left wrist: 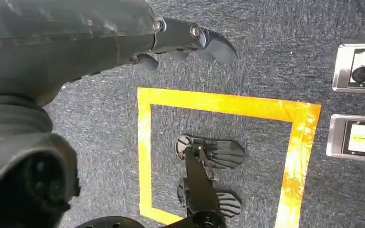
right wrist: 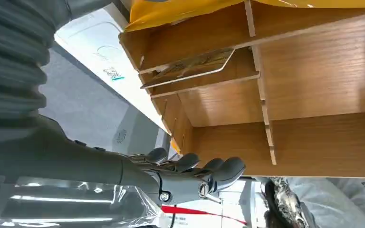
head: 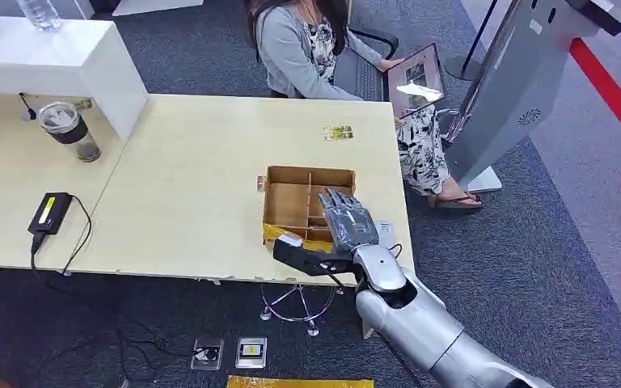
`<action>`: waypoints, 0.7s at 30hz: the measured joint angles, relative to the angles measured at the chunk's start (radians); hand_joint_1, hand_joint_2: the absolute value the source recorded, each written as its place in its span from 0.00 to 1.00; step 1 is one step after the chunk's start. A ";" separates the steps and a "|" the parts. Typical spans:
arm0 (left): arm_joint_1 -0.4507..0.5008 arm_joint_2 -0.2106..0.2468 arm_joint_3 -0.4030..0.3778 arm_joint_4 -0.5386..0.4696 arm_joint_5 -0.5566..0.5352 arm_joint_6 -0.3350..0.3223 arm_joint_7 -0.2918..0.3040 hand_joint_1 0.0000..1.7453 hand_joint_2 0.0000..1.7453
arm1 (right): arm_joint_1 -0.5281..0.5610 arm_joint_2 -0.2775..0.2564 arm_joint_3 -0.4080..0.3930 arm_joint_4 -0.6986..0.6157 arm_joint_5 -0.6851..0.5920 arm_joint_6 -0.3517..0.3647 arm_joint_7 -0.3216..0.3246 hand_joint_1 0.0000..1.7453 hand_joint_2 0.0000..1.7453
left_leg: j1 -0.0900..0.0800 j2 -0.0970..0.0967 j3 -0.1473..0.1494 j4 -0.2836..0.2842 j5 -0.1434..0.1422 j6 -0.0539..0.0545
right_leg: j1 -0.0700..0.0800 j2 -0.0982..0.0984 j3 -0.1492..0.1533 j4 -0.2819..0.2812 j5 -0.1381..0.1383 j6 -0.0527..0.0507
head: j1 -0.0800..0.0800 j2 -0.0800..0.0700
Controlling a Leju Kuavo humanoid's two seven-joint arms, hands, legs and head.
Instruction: Pass the card to the sensor for recognition and then transmit it.
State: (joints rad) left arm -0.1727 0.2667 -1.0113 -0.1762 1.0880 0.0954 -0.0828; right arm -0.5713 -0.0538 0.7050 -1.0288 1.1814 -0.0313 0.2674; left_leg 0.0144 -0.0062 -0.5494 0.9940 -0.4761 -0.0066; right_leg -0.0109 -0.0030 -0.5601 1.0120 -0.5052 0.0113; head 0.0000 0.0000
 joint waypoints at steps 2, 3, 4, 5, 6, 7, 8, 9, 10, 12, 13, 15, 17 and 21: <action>0.000 0.000 0.000 0.000 0.000 0.000 0.000 0.00 0.00 | -0.003 0.001 0.004 0.006 0.000 0.000 0.000 0.00 1.00 | 0.000 0.000 0.000 0.000 0.000 0.000 | 0.000 0.000 0.000 0.000 0.000 0.000 | 0.000 0.000; 0.000 0.000 0.000 0.000 0.000 0.000 0.000 0.00 0.00 | -0.004 0.002 0.006 0.008 0.000 0.000 -0.001 0.00 1.00 | 0.000 0.000 0.000 0.000 0.000 0.000 | 0.000 0.000 0.000 0.000 0.000 0.000 | 0.000 0.000; 0.000 0.000 0.000 0.000 0.000 0.000 0.000 0.00 0.00 | -0.005 0.004 0.006 0.011 0.000 0.000 -0.001 0.00 1.00 | 0.000 0.000 0.000 0.000 0.000 0.000 | 0.000 0.000 0.000 0.000 0.000 0.000 | 0.000 0.000; 0.000 0.000 0.000 0.000 0.000 0.000 0.000 0.00 0.00 | -0.007 0.006 0.007 0.014 0.000 0.000 -0.001 0.00 1.00 | 0.000 0.000 0.000 0.000 0.000 0.000 | 0.000 0.000 0.000 0.000 0.000 0.000 | 0.000 0.000; 0.000 0.000 0.000 0.000 0.000 0.000 0.000 0.00 0.00 | -0.008 0.007 0.008 0.017 0.000 0.000 -0.001 0.00 1.00 | 0.000 0.000 0.000 0.000 0.000 0.000 | 0.000 0.000 0.000 0.000 0.000 0.000 | 0.000 0.000; 0.000 0.000 0.000 0.000 0.000 0.000 0.000 0.00 0.00 | -0.009 0.008 0.008 0.019 0.000 0.000 -0.001 0.00 1.00 | 0.000 0.000 0.000 0.000 0.000 0.000 | 0.000 0.000 0.000 0.000 0.000 0.000 | 0.000 0.000; 0.000 0.000 0.000 0.000 0.000 0.000 0.000 0.00 0.00 | -0.012 0.008 0.009 0.022 -0.001 -0.001 0.000 0.00 1.00 | 0.000 0.000 0.000 0.000 0.000 0.000 | 0.000 0.000 0.000 0.000 0.000 0.000 | 0.000 0.000; 0.000 0.000 0.000 0.000 0.000 0.000 0.000 0.00 0.00 | -0.015 0.008 0.010 0.025 -0.003 -0.001 0.001 0.00 1.00 | 0.000 0.000 0.000 0.000 0.000 0.000 | 0.000 0.000 0.000 0.000 0.000 0.000 | 0.000 0.000; 0.000 0.000 0.000 0.000 0.000 0.000 0.000 0.00 0.00 | -0.018 0.008 0.010 0.027 -0.004 -0.002 0.001 0.00 1.00 | 0.000 0.000 0.000 0.000 0.000 0.000 | 0.000 0.000 0.000 0.000 0.000 0.000 | 0.000 0.000; 0.000 0.000 0.000 0.000 0.000 0.000 0.000 0.00 0.00 | -0.023 0.008 0.010 0.033 -0.007 -0.005 0.000 0.00 1.00 | 0.000 0.000 0.000 0.000 0.000 0.000 | 0.000 0.000 0.000 0.000 0.000 0.000 | 0.000 0.000; 0.000 0.000 0.000 0.000 0.000 0.000 0.000 0.00 0.00 | -0.024 0.008 0.011 0.035 -0.008 -0.006 -0.001 0.00 1.00 | 0.000 0.000 0.000 0.000 0.000 0.000 | 0.000 0.000 0.000 0.000 0.000 0.000 | 0.000 0.000; 0.000 0.000 0.000 0.000 0.000 0.000 0.000 0.00 0.00 | -0.024 0.008 0.012 0.041 -0.010 -0.008 -0.001 0.00 1.00 | 0.000 0.000 0.000 0.000 0.000 0.000 | 0.000 0.000 0.000 0.000 0.000 0.000 | 0.000 0.000; 0.000 0.000 0.000 0.000 0.000 0.000 0.000 0.00 0.00 | -0.024 0.009 0.013 0.045 -0.009 -0.008 -0.002 0.00 1.00 | 0.000 0.000 0.000 0.000 0.000 0.000 | 0.000 0.000 0.000 0.000 0.000 0.000 | 0.000 0.000; 0.000 0.000 0.000 0.000 0.000 0.000 0.000 0.00 0.00 | -0.026 0.014 0.013 0.053 -0.013 -0.003 -0.001 0.97 1.00 | 0.000 0.000 0.000 0.000 0.000 0.000 | 0.000 0.000 0.000 0.000 0.000 0.000 | 0.000 0.000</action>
State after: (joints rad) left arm -0.1727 0.2667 -1.0113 -0.1762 1.0876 0.0950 -0.0828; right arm -0.5969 -0.0393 0.7179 -0.9755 1.1689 -0.0343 0.2663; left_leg 0.0144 -0.0062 -0.5493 0.9940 -0.4761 -0.0066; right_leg -0.0109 -0.0029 -0.5602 1.0120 -0.5052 0.0113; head -0.0004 0.0000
